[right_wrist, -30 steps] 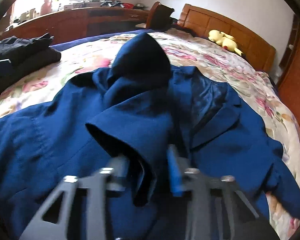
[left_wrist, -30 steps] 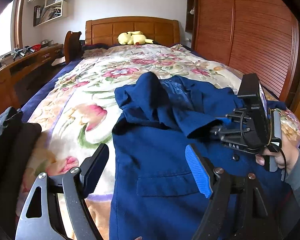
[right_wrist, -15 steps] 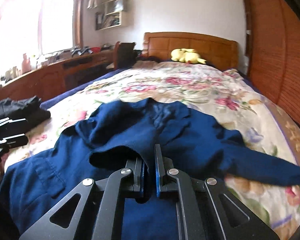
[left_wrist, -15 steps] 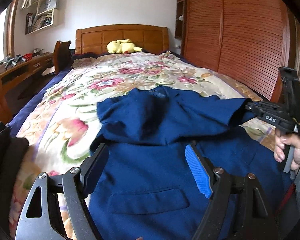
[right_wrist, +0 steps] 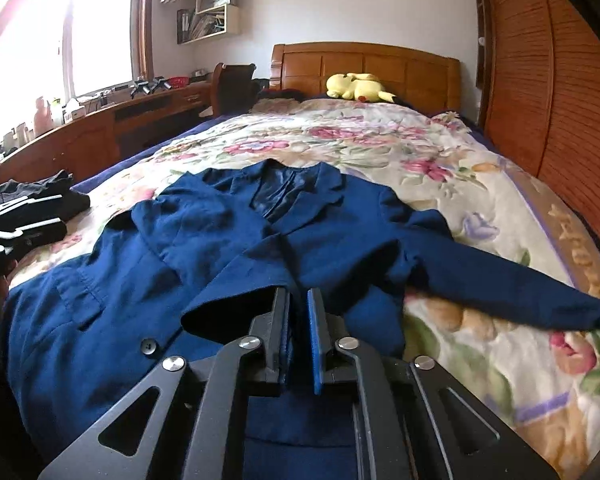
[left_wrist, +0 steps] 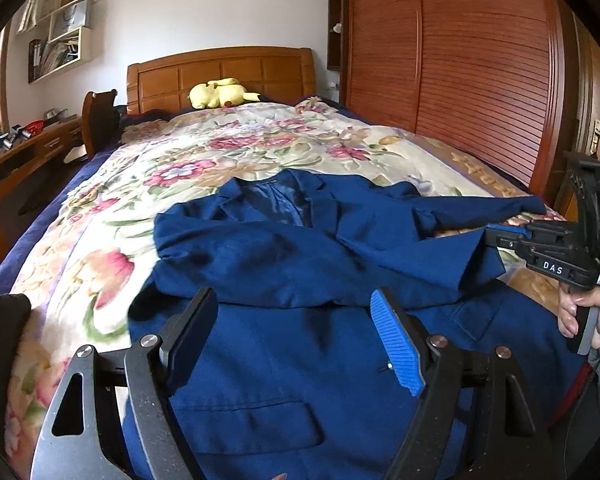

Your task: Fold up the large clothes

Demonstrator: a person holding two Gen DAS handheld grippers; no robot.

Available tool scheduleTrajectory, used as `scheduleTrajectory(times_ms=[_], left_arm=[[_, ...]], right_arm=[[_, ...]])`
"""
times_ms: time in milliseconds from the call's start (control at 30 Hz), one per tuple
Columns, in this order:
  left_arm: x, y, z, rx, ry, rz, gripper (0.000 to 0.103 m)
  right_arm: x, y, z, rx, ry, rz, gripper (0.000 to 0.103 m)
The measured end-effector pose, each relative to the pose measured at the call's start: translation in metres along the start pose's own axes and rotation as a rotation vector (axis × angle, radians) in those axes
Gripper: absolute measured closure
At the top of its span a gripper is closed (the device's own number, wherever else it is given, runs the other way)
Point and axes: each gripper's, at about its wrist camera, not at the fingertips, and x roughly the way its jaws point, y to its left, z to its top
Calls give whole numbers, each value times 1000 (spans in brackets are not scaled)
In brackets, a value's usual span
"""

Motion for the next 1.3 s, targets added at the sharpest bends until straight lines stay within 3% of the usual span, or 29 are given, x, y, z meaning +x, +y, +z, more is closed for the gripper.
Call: scheduleTrajectory(times_ms=[67, 200, 233, 733, 1167, 1200, 1300], left_arm=[[4, -6, 1, 7, 5, -4, 23], [9, -14, 2, 17, 8, -7, 23], [10, -15, 1, 18, 10, -6, 23], [9, -5, 0, -7, 11, 23, 23], [11, -6, -3, 2, 22, 22, 23], [11, -6, -3, 2, 23, 22, 23], [11, -6, -3, 3, 24, 21, 23]], right_arm=[[-4, 0, 3, -6, -23, -7, 81], [-1, 4, 2, -24, -57, -12, 54], [-1, 7, 3, -27, -65, 6, 53], [52, 51, -25, -179, 113, 162, 52], [87, 60, -24, -209, 247, 124, 52], [89, 61, -25, -222, 256, 115, 55], [89, 66, -25, -259, 253, 78, 86]])
